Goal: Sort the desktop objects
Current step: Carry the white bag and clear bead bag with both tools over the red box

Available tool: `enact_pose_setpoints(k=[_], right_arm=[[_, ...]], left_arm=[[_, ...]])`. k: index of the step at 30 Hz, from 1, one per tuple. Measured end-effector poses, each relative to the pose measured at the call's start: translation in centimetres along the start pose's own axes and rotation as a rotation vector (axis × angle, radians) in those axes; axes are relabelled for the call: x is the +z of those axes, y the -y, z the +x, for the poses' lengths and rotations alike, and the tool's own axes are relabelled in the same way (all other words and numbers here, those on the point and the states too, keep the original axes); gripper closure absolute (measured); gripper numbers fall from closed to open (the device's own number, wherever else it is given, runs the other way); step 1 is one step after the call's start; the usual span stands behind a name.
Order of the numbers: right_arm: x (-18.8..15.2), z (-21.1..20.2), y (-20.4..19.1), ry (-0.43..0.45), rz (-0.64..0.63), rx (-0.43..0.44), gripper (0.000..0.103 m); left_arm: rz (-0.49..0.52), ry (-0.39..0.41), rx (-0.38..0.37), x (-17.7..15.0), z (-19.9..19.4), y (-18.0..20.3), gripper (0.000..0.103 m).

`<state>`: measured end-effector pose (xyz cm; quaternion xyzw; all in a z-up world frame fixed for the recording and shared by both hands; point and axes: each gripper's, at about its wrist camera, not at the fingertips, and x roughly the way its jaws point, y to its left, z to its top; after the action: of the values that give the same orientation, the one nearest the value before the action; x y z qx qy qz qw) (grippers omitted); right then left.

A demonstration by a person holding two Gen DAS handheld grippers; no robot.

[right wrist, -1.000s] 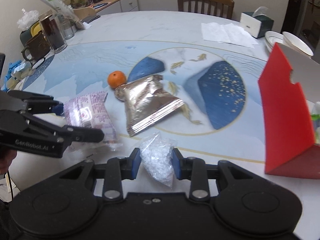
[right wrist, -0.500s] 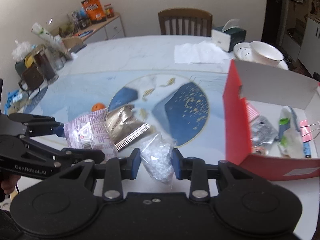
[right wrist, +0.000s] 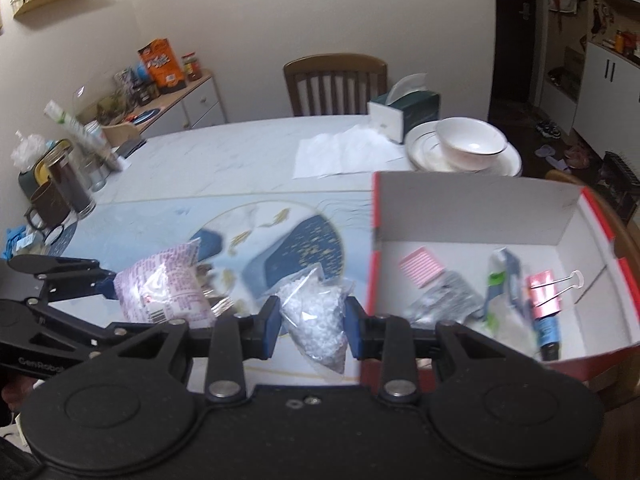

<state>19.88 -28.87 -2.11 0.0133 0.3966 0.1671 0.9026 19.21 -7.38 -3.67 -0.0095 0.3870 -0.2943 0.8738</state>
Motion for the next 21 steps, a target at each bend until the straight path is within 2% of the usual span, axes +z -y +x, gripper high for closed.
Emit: enact_pose_setpoints(k=[11, 21], right_arm=[[0.8, -0.9, 6.1, 0.032, 0.026, -0.025, 0.071], [0.5, -1.7, 11.3, 0.047, 0.076, -0.073, 0.071]], left_arm=[[0.031, 0.023, 0.011, 2.9, 2.6, 4.0, 0.04], [0.102, 0.008, -0.012, 5.3, 5.9, 7.7, 0.04]])
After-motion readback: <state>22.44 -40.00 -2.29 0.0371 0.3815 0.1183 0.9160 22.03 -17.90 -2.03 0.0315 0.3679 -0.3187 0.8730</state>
